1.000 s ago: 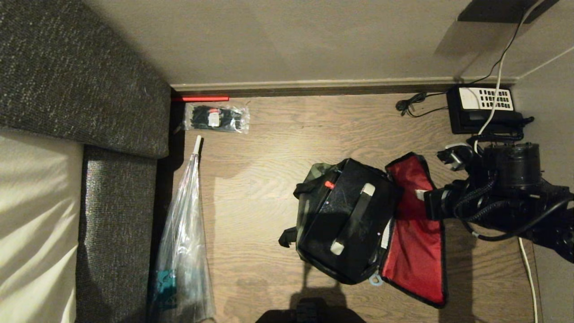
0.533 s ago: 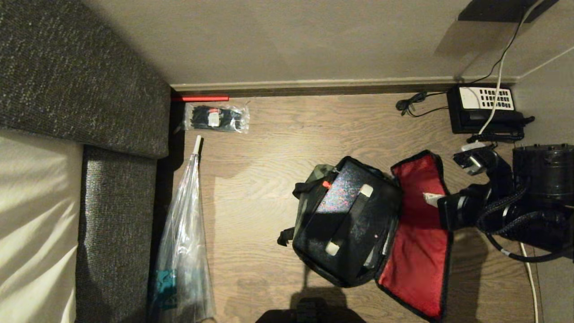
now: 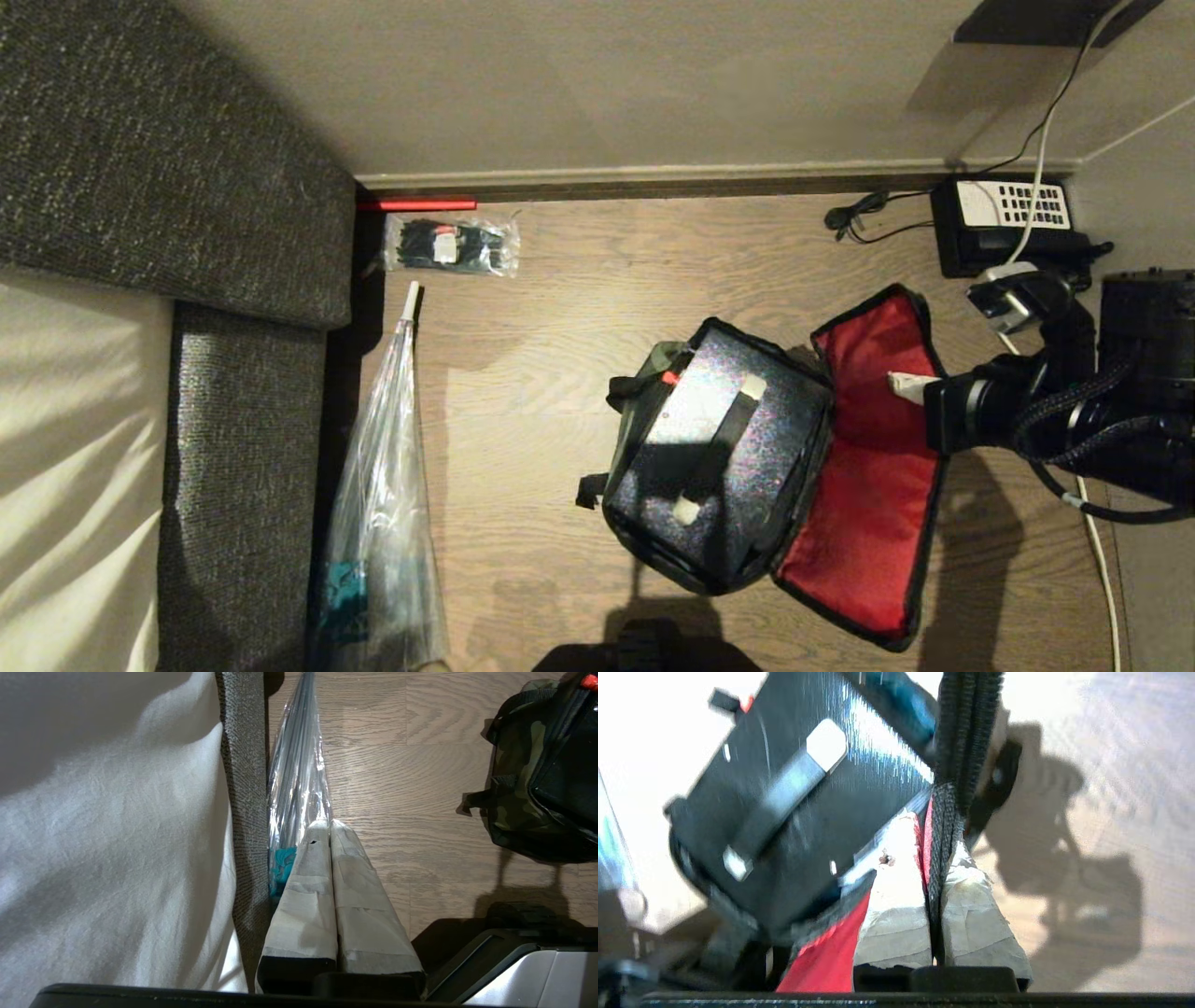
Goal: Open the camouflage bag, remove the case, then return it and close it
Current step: Close the top of the storage box
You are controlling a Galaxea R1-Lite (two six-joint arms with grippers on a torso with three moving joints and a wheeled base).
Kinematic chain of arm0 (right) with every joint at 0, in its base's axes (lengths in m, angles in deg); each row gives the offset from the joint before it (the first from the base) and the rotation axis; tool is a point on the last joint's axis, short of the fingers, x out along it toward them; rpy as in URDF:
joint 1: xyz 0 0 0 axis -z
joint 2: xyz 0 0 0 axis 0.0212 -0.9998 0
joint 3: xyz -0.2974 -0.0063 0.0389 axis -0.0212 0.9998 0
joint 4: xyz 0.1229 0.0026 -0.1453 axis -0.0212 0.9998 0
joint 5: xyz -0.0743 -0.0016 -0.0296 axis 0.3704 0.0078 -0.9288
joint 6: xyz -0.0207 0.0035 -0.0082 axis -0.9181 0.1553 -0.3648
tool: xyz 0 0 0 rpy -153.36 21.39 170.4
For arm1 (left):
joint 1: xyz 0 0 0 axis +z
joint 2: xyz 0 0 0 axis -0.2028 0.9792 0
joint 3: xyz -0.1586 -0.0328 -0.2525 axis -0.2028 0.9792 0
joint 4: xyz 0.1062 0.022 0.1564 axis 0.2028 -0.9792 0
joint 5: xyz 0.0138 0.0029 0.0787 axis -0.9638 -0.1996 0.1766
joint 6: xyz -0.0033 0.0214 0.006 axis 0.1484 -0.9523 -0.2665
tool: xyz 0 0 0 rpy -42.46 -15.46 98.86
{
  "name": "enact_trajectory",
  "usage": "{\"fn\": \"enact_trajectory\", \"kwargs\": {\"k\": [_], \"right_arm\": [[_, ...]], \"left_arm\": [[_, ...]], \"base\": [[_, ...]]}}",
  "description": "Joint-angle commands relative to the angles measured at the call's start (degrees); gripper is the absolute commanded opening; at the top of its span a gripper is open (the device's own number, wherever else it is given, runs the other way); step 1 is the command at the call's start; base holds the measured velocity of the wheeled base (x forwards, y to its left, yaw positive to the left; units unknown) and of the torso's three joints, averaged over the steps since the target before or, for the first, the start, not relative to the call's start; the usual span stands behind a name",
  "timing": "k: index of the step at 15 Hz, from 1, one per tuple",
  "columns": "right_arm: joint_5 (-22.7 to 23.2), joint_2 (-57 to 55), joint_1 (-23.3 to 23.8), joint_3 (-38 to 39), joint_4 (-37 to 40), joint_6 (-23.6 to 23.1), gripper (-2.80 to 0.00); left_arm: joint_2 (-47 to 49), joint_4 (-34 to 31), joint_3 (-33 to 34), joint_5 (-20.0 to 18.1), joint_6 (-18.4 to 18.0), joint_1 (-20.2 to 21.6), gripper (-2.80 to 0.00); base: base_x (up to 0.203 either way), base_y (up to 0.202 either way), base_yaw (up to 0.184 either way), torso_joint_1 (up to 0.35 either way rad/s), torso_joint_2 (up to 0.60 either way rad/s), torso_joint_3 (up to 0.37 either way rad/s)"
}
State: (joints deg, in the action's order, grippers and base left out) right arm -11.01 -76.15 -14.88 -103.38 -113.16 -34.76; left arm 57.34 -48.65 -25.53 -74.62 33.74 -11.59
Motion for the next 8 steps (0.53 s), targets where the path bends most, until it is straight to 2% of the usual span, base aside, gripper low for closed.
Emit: {"fn": "enact_trajectory", "kwargs": {"k": [1, 5, 8], "right_arm": [[0.2, 0.6, -0.1, -0.1, 0.1, -0.1, -2.8], [0.0, 1.4, -0.1, -2.2, 0.3, -0.3, -2.8], [0.5, 6.6, -0.2, -3.0, 1.9, -0.3, -2.8]], "left_arm": [[-0.1, 0.0, 0.0, 0.0, 0.0, 0.1, -2.8], [-0.1, 0.0, 0.0, 0.0, 0.0, 0.1, -2.8], [-0.1, 0.0, 0.0, 0.0, 0.0, 0.1, -2.8]], "base": [[0.0, 0.0, 0.0, 0.0, 0.0, 0.0], [0.0, 0.0, 0.0, 0.0, 0.0, 0.0], [0.0, 0.0, 0.0, 0.0, 0.0, 0.0]]}}
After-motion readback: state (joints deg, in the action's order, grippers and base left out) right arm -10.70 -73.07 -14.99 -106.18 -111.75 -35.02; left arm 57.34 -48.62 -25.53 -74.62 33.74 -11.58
